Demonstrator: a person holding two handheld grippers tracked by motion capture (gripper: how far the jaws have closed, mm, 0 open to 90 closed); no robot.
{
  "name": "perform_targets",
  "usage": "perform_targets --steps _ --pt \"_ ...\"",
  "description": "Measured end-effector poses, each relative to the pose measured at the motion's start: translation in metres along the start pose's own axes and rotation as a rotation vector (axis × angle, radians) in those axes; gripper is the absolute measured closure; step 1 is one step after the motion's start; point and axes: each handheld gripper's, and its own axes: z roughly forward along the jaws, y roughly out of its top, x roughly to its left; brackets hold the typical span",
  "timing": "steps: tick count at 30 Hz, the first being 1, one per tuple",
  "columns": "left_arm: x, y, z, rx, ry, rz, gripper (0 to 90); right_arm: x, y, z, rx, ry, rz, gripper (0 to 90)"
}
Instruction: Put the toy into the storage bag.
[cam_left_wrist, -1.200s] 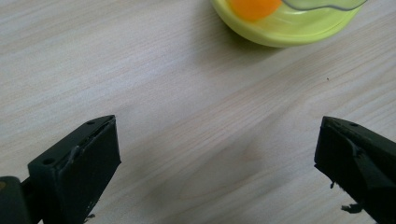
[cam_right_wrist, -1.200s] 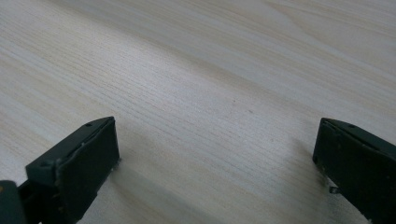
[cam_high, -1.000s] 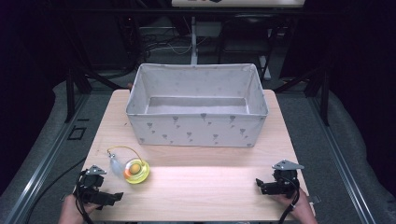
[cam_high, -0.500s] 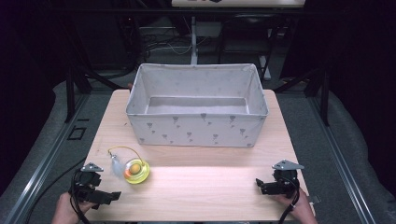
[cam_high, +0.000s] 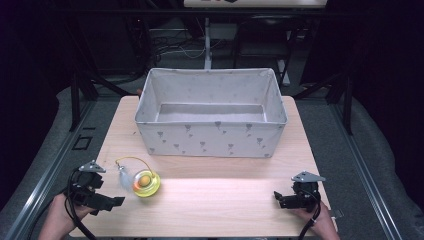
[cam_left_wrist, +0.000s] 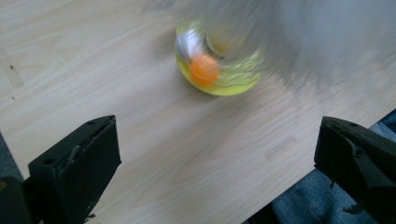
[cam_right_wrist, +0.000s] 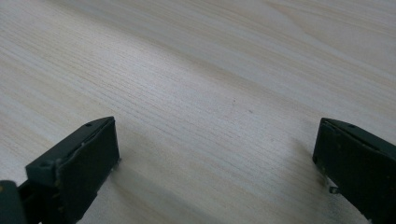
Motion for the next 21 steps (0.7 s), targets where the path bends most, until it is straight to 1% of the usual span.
perform_targets --steps 3,5,7,10,16,21 --pt "0.000 0.011 -0.008 -0.007 -0.004 0.023 0.3 0.000 0.000 0.000 -0.002 0.000 0.002 0.0" --pt "-0.002 0.018 -0.013 -0.007 0.006 0.037 0.3 0.000 0.000 0.000 -0.003 0.001 0.002 0.0" --pt "-0.004 0.026 -0.017 -0.009 0.004 0.053 0.3 0.000 0.000 0.000 -0.003 0.001 0.002 0.0" --pt "-0.007 0.036 -0.024 -0.018 0.016 0.084 0.3 0.000 0.000 0.000 -0.002 0.000 0.001 0.0" --pt "-0.013 0.056 -0.035 -0.036 0.038 0.122 0.4 0.000 0.000 0.000 -0.003 0.000 0.002 0.0" --pt "-0.020 0.074 -0.043 -0.042 0.043 0.161 0.4 0.000 0.000 0.000 -0.002 0.000 0.002 0.0"
